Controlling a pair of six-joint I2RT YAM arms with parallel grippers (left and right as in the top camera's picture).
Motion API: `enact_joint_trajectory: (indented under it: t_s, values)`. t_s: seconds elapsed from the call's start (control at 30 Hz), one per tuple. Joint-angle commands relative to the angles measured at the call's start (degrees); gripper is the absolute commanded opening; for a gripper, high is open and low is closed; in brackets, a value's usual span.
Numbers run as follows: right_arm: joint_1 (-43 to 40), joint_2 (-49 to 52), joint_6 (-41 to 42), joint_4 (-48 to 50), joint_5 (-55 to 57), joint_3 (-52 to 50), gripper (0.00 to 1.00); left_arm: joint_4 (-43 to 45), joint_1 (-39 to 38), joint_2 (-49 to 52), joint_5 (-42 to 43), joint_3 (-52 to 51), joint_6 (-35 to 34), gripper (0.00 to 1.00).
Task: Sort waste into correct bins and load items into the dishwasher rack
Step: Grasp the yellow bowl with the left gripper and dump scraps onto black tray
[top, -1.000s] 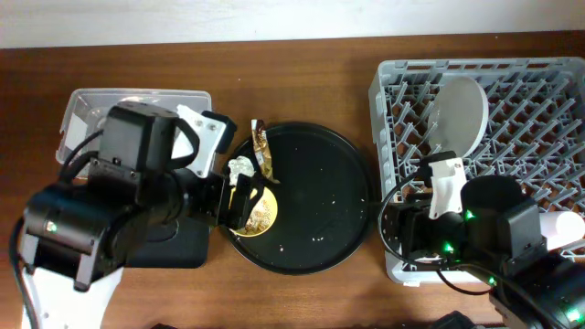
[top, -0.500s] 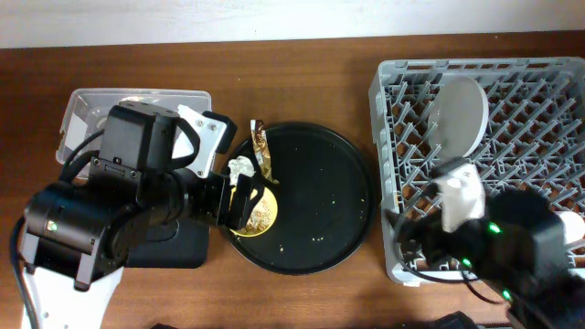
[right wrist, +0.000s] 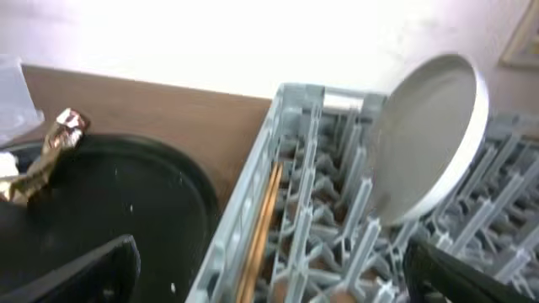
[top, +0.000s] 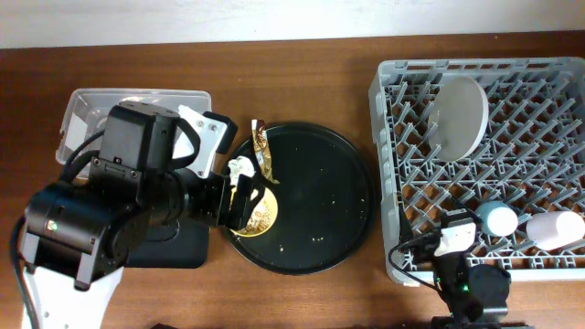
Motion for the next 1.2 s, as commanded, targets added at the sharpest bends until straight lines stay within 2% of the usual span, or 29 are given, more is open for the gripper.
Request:
enact_joint_trajectory:
  t_s: [0.0,0.2,0.33,0.4,0.43,0.47,0.5,0.57,0.6,0.63,0.7,0.73,0.77,0.8,0.83,0.87,0.9,1.03,1.13,1.17]
  values:
    - [-0.42,-0.57,0.26,6.69,-0.96,-3.69,0.98,0.20,0.11,-0.22,0.44,0.26,0.70,1.00]
    - [-0.42,-0.55,0.26,6.40,-0.96,-3.69,0.98,0.20,0.11,-0.22,0.44,0.26,0.70,1.00]
    - [-0.42,-0.55,0.26,6.40,-0.96,-3.69,0.98,5.57,0.11,-0.22,4.31,0.24,-0.48,1.00]
    - [-0.42,-0.55,0.26,6.40,-0.96,-3.69,0.98,5.55,-2.86,2.47,1.51,-1.57,-2.08,1.00]
    - [-0.42,-0.55,0.26,6.40,-0.96,-3.69,0.98,4.96,-5.55,4.39,-3.13,-4.15,-4.50,1.00]
    - [-0.42,-0.55,0.26,6.40,-0.96,-3.69,0.98,5.70,-10.12,8.07,-10.84,-9.75,-12.00,1.00]
    - [-0.42,-0.55,0.26,6.40,-0.96,-3.69,0.98,8.09,-12.50,11.21,-11.47,-13.86,-17.97,1.00]
    - [-0.42,-0.55,0.26,6.40,-0.96,-3.69,0.98,16.44,-13.64,17.64,-11.21,-20.94,-20.13,1.00]
    - [-0.42,-0.55,0.26,6.40,-0.96,-3.69,0.98,18.43,-13.64,19.98,-11.21,-23.12,-22.34,0.92]
    - [-0.42,-0.55,0.26,6.40,-0.96,-3.69,0.98,23.26,-13.64,23.93,-12.44,-27.12,-25.40,0.75]
    - [-0.42,-0.55,0.26,6.40,-0.96,-3.69,0.98,28.85,-13.64,29.03,-14.03,-30.14,-27.65,0.71]
    - [-0.42,-0.55,0.26,6.40,-0.96,-3.69,0.98,30.60,-13.64,31.58,-14.03,-30.42,-27.63,0.64]
    - [-0.42,-0.55,0.26,6.40,-0.96,-3.69,0.98,31.93,-13.66,34.07,-14.47,-30.42,-27.63,0.51]
    - [-0.42,-0.55,0.26,6.40,-0.96,-3.69,0.98,32.28,-13.68,36.41,-16.33,-30.47,-27.67,0.45]
    - [-0.42,-0.55,0.26,6.40,-0.96,-3.69,0.98,32.72,-13.68,39.30,-16.70,-30.47,-27.87,0.32]
    - [-0.42,-0.55,0.26,6.40,-0.96,-3.69,0.98,33.09,-13.68,39.78,-16.31,-30.47,-27.87,0.13]
    - [-0.42,-0.55,0.26,6.40,-0.96,-3.69,0.98,33.24,-13.68,39.67,-15.19,-30.34,-27.87,0.01]
    - [-0.42,-0.55,0.26,6.40,-0.96,-3.69,0.98,30.64,-13.68,33.48,-12.37,-28.39,-27.82,0.01]
    - [-0.42,-0.55,0.26,6.40,-0.96,-3.69,0.98,22.73,-12.61,23.06,-10.80,-28.39,-27.74,0.01]
    - [-0.42,-0.55,0.26,6.40,-0.96,-3.69,0.98,21.18,-11.67,19.58,-9.38,-28.41,-25.83,0.00]
